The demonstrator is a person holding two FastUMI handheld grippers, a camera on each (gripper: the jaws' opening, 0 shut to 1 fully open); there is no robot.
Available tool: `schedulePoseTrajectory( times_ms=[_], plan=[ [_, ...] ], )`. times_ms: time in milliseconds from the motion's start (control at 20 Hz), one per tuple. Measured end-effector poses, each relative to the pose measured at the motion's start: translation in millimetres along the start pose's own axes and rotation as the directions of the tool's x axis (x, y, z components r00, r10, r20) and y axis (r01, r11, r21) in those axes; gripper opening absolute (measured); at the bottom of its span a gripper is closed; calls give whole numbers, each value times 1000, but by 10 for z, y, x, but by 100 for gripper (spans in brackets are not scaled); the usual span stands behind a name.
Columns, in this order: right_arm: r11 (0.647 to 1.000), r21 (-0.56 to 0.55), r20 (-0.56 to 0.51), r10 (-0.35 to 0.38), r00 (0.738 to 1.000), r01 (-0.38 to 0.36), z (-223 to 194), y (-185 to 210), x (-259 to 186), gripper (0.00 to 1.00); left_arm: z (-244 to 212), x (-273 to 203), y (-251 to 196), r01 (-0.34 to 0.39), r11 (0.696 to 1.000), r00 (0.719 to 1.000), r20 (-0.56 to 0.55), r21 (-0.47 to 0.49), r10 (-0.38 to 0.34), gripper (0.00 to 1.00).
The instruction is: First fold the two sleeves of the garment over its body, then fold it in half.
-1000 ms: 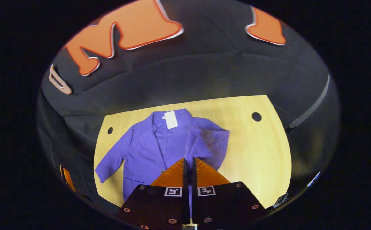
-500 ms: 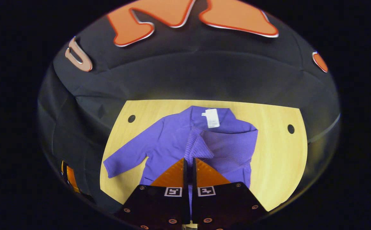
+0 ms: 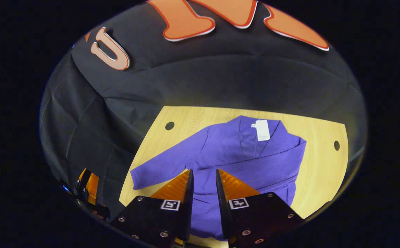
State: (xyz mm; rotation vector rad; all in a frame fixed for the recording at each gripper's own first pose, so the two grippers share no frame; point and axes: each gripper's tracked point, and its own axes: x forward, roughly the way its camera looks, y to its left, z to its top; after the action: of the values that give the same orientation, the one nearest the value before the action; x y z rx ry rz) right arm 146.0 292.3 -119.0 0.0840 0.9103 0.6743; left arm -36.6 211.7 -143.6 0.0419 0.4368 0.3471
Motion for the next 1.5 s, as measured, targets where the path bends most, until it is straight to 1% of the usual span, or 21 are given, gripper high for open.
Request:
schedulePoseTrajectory(
  times_ms=[50, 150, 250, 300, 350, 400, 550, 650, 700, 750, 800, 900, 950, 1000, 1050, 1150, 1300, 1350, 1400, 1450, 1500],
  plan=[
    [1000, 8, 37, 0, 999, 0, 59, -36, -113, 38, -9, 30, 2, -1, 1000, 1000, -2, 6, 1, 97],
    [999, 36, 120, -5, 993, 1, 222, -119, -356, 46, -1, 100, 10, -4, 1000, 1000, -6, 18, 4, 97],
    [999, 41, 209, -35, 977, 27, 346, -272, -587, 53, -26, 202, 29, -6, 1000, 1000, -31, 26, 7, 97],
    [998, 33, 251, -59, 966, 53, 402, -369, -719, 65, -54, 281, 21, -2, 1000, 999, -53, 23, 3, 96],
    [996, 28, 295, -88, 951, 84, 447, -452, -880, 80, -99, 360, 25, 4, 1000, 996, -85, 14, -3, 97],
    [993, 26, 338, -113, 934, 111, 492, -518, -1028, 87, -138, 427, 47, 7, 1000, 992, -125, 4, -6, 96],
    [982, 26, 459, -177, 870, 186, 610, -715, -1441, 95, -378, 639, 71, 20, 998, 965, -262, -53, -33, 97],
    [969, 22, 528, -221, 820, 247, 639, -840, -1705, 96, -588, 722, 135, 7, 994, 924, -379, -112, -49, 97],
    [959, 17, 558, -243, 793, 283, 660, -876, -1831, 95, -708, 764, 164, -3, 990, 897, -438, -139, -59, 97],
    [947, 10, 584, -267, 766, 322, 637, -962, -1993, 100, -851, 811, 182, -27, 987, 865, -499, -156, -56, 97],
    [933, 3, 611, -287, 738, 360, 620, -1030, -2138, 95, -984, 850, 201, -51, 983, 834, -549, -176, -55, 98],
    [902, -2, 646, -328, 690, 431, 574, -1136, -2370, 95, -1262, 889, 185, -77, 973, 756, -649, -220, -87, 97],
    [891, 2, 656, -345, 672, 455, 538, -1177, -2469, 95, -1385, 937, 186, -88, 970, 721, -686, -228, -96, 97],
    [885, 6, 667, -351, 657, 466, 504, -1210, -2569, 100, -1487, 968, 199, -97, 969, 693, -714, -228, -99, 97],
    [880, 15, 669, -361, 649, 474, 469, -1236, -2636, 95, -1605, 981, 247, -117, 969, 660, -746, -216, -87, 97],
    [873, 35, 673, -380, 634, 486, 393, -1301, -2747, 95, -1847, 1002, 209, -124, 961, 604, -788, -245, -123, 98],
    [854, 49, 697, -400, 595, 518, 278, -1395, -2950, 95, -2127, 1078, 225, -140, 949, 536, -827, -283, -168, 97],
    [855, 53, 706, -397, 587, 516, 238, -1394, -3002, 100, -2222, 1109, 260, -149, 947, 524, -835, -285, -169, 98],
    [856, 62, 708, -400, 582, 513, 201, -1406, -3040, 95, -2321, 1164, 318, -171, 945, 513, -844, -280, -157, 98],
    [860, 68, 711, -398, 580, 507, 166, -1414, -3061, 95, -2395, 1174, 365, -198, 941, 496, -856, -273, -144, 98],
    [857, 78, 710, -406, 575, 509, 136, -1444, -3087, 96, -2471, 1214, 369, -217, 933, 491, -858, -287, -150, 98]
  ],
)
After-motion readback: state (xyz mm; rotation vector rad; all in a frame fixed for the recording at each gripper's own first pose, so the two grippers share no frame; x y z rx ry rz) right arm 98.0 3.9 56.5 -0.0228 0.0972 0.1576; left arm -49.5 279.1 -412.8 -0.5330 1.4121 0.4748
